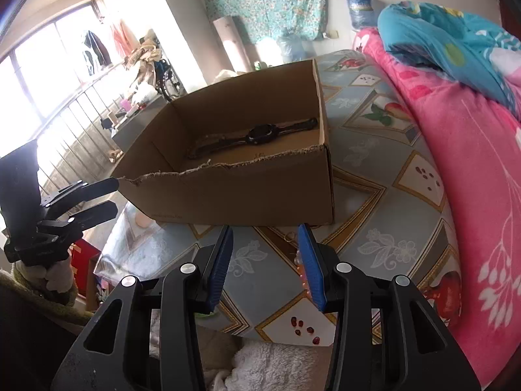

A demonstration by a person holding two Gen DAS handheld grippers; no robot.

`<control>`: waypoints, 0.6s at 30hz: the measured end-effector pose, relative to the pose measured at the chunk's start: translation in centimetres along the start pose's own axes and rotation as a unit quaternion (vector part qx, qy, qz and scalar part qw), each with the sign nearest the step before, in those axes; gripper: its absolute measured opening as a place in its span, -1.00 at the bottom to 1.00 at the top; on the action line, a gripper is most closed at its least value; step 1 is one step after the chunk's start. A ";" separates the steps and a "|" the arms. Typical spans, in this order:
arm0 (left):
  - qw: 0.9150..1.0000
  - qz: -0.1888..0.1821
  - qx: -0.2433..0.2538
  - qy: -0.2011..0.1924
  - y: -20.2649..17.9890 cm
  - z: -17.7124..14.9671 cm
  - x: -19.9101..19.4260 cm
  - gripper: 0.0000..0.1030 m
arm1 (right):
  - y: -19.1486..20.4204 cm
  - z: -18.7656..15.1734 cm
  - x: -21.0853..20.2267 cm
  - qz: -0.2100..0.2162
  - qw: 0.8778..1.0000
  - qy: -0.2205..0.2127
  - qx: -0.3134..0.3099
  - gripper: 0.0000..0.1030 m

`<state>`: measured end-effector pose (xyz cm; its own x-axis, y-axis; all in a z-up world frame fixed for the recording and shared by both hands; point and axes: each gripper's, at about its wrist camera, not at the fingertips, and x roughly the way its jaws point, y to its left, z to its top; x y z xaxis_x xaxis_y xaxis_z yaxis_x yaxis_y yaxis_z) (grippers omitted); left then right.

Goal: Organize jewelry
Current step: 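Move the right gripper to the bead bracelet while the left moves toward the gold ring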

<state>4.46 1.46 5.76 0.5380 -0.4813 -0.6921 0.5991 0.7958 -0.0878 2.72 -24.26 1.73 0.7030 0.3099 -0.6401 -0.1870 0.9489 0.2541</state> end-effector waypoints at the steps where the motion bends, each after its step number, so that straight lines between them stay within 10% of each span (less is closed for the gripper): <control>1: 1.000 -0.003 0.004 0.008 -0.4 -0.4 0.4 0.20 | 0.3 -0.2 0.9 -0.018 1.000 0.008 -0.014 -0.20; 18: 0.993 0.058 0.055 0.093 -4.0 -5.0 8.7 0.20 | -0.3 -0.5 8.6 -0.072 0.991 0.063 -0.092 -0.84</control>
<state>3.82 -4.06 -3.50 0.4947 -0.3056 -0.8136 0.6065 0.7919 0.0713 8.42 -21.83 -4.21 0.6421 0.1637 -0.7490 -0.2201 0.9752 0.0244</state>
